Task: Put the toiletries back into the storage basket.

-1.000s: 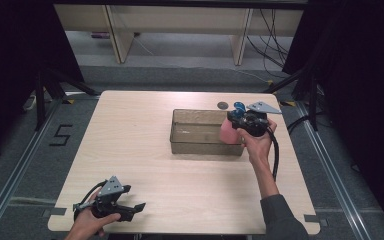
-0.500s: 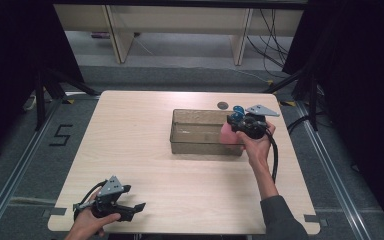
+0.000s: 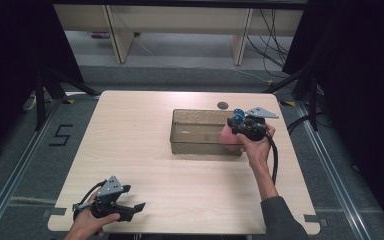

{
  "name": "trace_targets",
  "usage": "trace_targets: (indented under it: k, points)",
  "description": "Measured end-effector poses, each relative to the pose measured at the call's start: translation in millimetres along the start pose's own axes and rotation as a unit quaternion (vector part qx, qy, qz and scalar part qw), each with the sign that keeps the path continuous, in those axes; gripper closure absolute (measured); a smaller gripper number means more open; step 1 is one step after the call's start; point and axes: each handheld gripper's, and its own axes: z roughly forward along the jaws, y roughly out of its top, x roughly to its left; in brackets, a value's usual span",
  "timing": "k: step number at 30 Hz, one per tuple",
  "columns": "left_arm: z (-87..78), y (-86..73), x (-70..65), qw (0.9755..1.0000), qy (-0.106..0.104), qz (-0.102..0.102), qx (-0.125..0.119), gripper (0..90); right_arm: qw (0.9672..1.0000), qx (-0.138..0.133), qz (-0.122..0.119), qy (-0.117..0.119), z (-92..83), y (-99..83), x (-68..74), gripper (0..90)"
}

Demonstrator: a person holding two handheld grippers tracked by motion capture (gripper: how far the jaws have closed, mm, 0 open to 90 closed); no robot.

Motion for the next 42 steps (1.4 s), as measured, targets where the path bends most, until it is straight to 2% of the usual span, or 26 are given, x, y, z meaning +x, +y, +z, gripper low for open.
trace_targets:
  k: [1,2,4,5,7,8,12,14,17,18,19,20,22,23,25,26,27,28,30,31,33,34,36,38,41,42]
  points:
    - [-0.1,-0.3,-0.3,1.0000,0.002,0.002,-0.002,14.9,1.0000,0.001,0.005,0.002,0.1,-0.2,0.7,53.3]
    - [-2.0,0.0,1.8,0.9998,0.003,0.014,0.012,14.9,1.0000,0.000,0.000,0.001,0.2,-0.7,-0.3,53.3]
    - [-0.5,0.0,0.4,1.0000,0.004,0.006,0.001,14.9,1.0000,0.002,0.008,0.002,-0.1,-1.4,1.3,53.3]
    - [0.2,0.0,-0.3,1.0000,0.002,0.000,-0.003,14.9,1.0000,0.000,-0.003,0.003,0.4,-1.3,0.1,53.3]
    - [-1.1,-0.4,0.7,0.9999,0.005,0.008,0.005,14.9,1.0000,0.002,-0.001,-0.002,-0.3,-2.1,0.0,53.3]
    - [-1.0,-0.5,1.0,1.0000,0.003,0.007,0.004,14.9,0.9999,0.008,0.013,0.001,-1.0,-2.5,2.2,53.3]
    - [-1.1,-0.2,0.3,1.0000,0.003,0.003,-0.002,14.9,0.9999,-0.002,-0.015,-0.008,0.1,-3.3,-0.9,53.3]
    - [-1.6,-0.3,0.9,1.0000,0.003,0.007,0.002,14.9,1.0000,0.004,0.007,0.001,0.2,-4.5,2.4,53.3]
    - [-1.0,0.0,0.4,1.0000,0.003,0.003,-0.002,14.9,0.9999,0.010,-0.001,0.002,-0.3,-5.4,1.0,53.3]
    - [-1.4,-0.4,0.3,1.0000,0.003,0.004,-0.001,14.9,0.9999,0.010,0.012,0.004,0.1,-6.5,2.6,53.3]
    - [-2.6,-0.3,1.8,0.9999,0.003,0.013,0.007,14.9,1.0000,0.007,-0.001,0.002,1.2,-7.3,0.9,53.3]
    - [-1.0,-0.1,0.6,1.0000,0.003,0.002,-0.003,14.9,1.0000,0.008,-0.002,0.003,0.9,-7.7,1.0,53.3]
    - [-1.0,0.0,0.7,1.0000,0.003,0.002,-0.002,14.9,0.9999,0.009,0.006,0.000,0.2,-7.9,2.9,53.3]
    - [-2.2,-0.3,1.4,0.9999,0.004,0.009,0.004,14.9,0.9999,0.005,-0.010,0.001,0.2,-7.8,0.6,53.3]
    - [-2.4,-0.1,2.0,0.9999,0.004,0.013,0.007,14.9,0.9999,0.012,-0.004,0.002,-0.7,-7.4,1.6,53.2]
    - [-0.7,-0.1,0.4,1.0000,0.003,0.000,-0.004,14.9,0.9999,0.012,0.002,0.006,0.2,-8.0,2.5,53.2]
    - [-0.6,-0.1,0.3,1.0000,0.003,0.001,-0.004,14.9,0.9999,0.003,-0.010,0.001,0.6,-8.1,1.6,53.2]
    - [-2.0,-0.3,1.5,0.9999,0.004,0.010,0.005,14.9,1.0000,0.007,0.002,0.003,0.6,-8.5,3.8,53.2]
    - [-2.4,-0.4,1.7,0.9999,0.005,0.012,0.007,14.9,0.9999,0.010,-0.003,0.004,1.2,-8.3,4.8,53.0]
    - [-1.0,-0.3,0.5,1.0000,0.005,0.002,-0.002,14.9,0.9999,0.002,-0.015,-0.006,2.1,-8.5,4.6,52.9]
    - [-1.2,-0.3,0.4,1.0000,0.004,0.003,-0.001,14.9,0.9998,0.004,-0.021,0.001,2.9,-8.1,3.6,52.5]
    - [-2.5,-0.6,1.4,0.9999,0.005,0.012,0.008,14.9,0.9999,0.013,-0.002,0.005,1.5,-8.2,4.9,52.2]
    - [-1.7,-0.2,1.5,0.9999,0.003,0.009,0.007,14.9,1.0000,0.005,-0.005,0.000,1.4,-9.1,2.9,49.9]
    - [-0.3,-0.3,0.0,1.0000,0.004,0.001,-0.002,14.9,0.9999,0.008,0.008,0.006,1.1,-9.4,1.8,43.3]
    - [-1.5,-0.4,1.3,0.9999,0.003,0.009,0.006,14.9,0.9993,0.009,0.035,0.010,-0.4,-9.7,1.0,36.5]
    - [-0.3,-0.4,0.3,1.0000,0.004,0.002,-0.002,14.9,0.9996,0.004,0.028,0.008,-1.4,-9.3,-0.1,35.1]
